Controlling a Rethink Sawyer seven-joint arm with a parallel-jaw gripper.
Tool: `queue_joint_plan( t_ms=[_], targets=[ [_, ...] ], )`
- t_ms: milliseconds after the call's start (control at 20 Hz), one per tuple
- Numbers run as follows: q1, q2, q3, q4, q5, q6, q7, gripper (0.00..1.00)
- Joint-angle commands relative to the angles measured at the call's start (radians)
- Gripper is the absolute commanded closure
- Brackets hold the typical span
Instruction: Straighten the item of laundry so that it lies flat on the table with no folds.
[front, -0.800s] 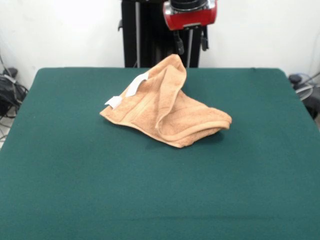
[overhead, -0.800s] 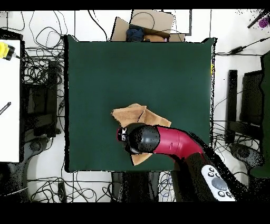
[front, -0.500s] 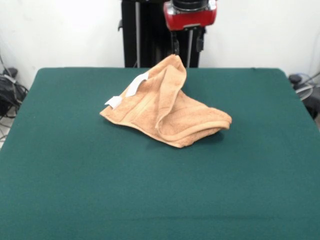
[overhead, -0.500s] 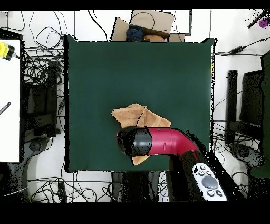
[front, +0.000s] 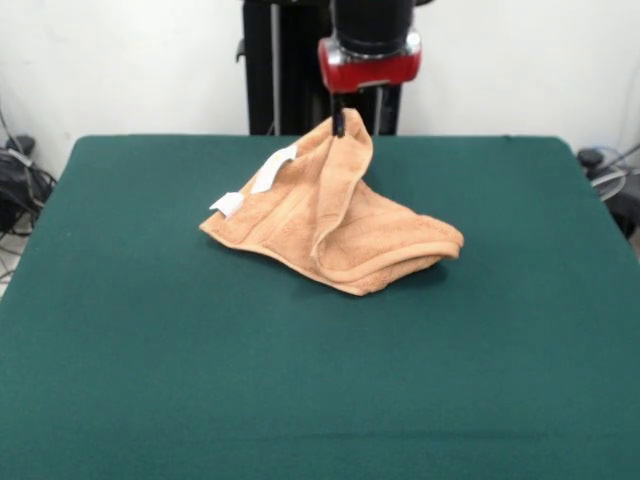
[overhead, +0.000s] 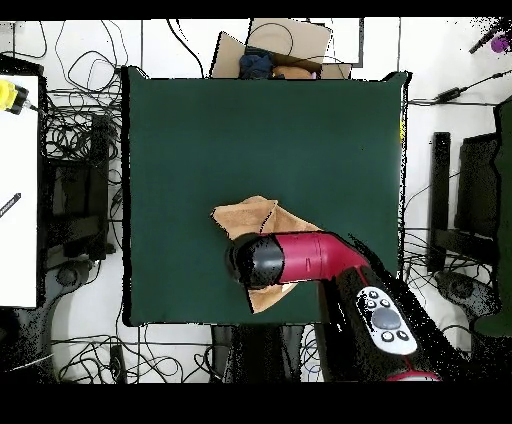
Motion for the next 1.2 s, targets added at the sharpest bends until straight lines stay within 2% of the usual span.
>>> queue_joint_plan(
  t_ms=[50, 300, 1200],
  targets=[
    [0.026, 0.134, -0.045, -0.101, -0.087, -0.105, 0.096, 0.00],
    [0.031, 0.219, -0.066, -0.148, -0.115, -0.185, 0.099, 0.00],
    [0.071, 0.271, -0.108, -0.200, -0.121, -0.245, 0.112, 0.00]
  ],
)
